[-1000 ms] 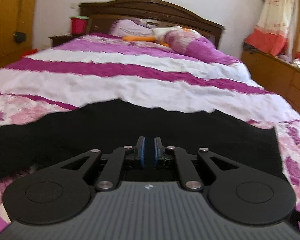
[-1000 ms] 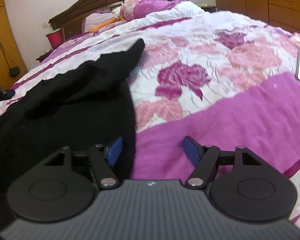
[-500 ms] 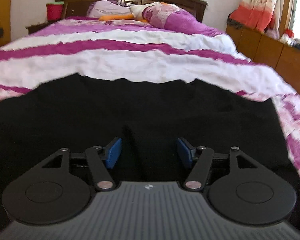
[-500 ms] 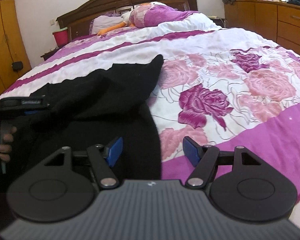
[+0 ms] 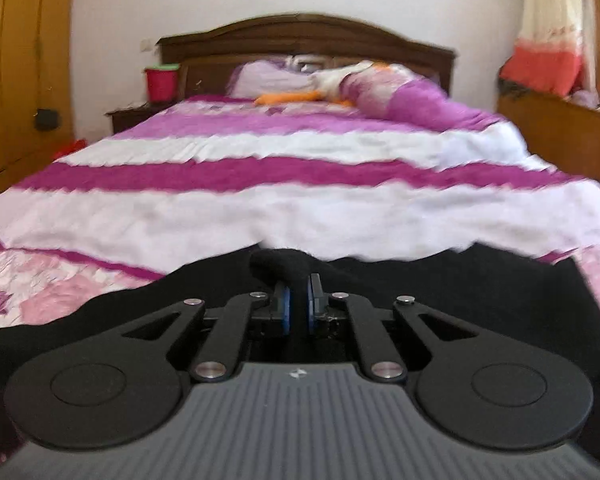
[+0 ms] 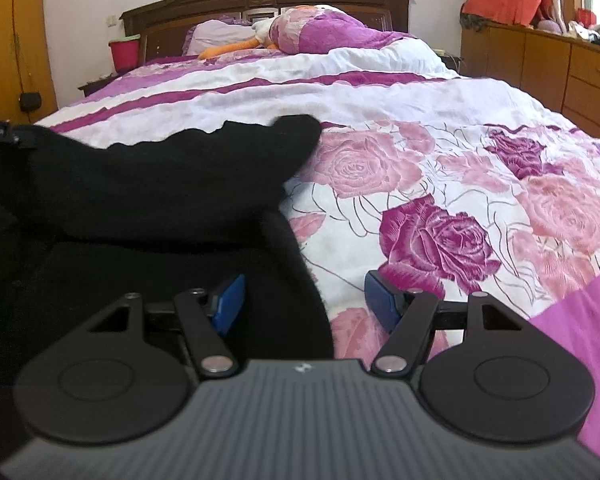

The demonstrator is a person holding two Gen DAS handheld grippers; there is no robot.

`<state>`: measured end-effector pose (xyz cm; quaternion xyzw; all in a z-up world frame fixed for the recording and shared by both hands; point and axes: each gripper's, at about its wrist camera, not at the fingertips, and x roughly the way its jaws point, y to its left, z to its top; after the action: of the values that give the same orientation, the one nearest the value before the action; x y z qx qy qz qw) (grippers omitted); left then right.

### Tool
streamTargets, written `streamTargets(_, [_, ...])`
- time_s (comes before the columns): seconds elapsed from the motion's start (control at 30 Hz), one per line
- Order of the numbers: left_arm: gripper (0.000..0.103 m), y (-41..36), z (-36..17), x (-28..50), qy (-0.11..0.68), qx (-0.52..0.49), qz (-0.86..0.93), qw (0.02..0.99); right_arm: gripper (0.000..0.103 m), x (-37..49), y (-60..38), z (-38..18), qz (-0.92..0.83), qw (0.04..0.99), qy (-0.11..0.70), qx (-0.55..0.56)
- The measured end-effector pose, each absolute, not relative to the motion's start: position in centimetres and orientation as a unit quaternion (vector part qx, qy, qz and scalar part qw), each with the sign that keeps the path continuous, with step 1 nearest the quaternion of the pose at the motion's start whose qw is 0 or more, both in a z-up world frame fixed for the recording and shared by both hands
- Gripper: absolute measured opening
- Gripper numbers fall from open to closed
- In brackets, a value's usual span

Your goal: Fold small clothes

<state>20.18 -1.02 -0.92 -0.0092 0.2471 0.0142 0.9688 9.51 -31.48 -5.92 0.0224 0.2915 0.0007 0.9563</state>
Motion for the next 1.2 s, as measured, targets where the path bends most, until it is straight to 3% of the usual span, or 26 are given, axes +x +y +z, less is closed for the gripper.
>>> streamTargets(0.23, [0.009,0.0,-3.1,20.5,0.268,0.011,0.017,0.963,0.068,10.7,-30.4,-5.4,-0.001,0.959,0.284,-0.018])
streamTargets(0.4, [0.009,-0.1,-1.6,20.2,0.239,0.012,0.004,0.971,0.066,12.7,-29.1,-5.4,-0.009,0.958,0.277,-0.069])
streamTargets(0.5, [0.009,-0.3,-1.0,20.4,0.233,0.012,0.001,0.973,0.048,13.2,-29.0,-5.4,-0.034,0.957,0.278,-0.076])
streamTargets(0.67, [0.011,-0.7,-4.7,22.5,0.304,0.046,0.016,0.952,0.047,12.7,-30.3,-5.9,-0.065,0.953,0.293,-0.031])
streamTargets(0.93, [0.048,-0.1,-5.4,21.7,0.296,0.074,0.041,0.951,0.049,12.2,-30.8,-5.8,-0.067,0.949,0.309,0.0])
streamTargets(1.2, [0.052,2.9,-2.9,17.3,0.302,0.047,0.048,0.951,0.051,9.6,-32.1,-4.4,-0.045,0.946,0.316,0.06])
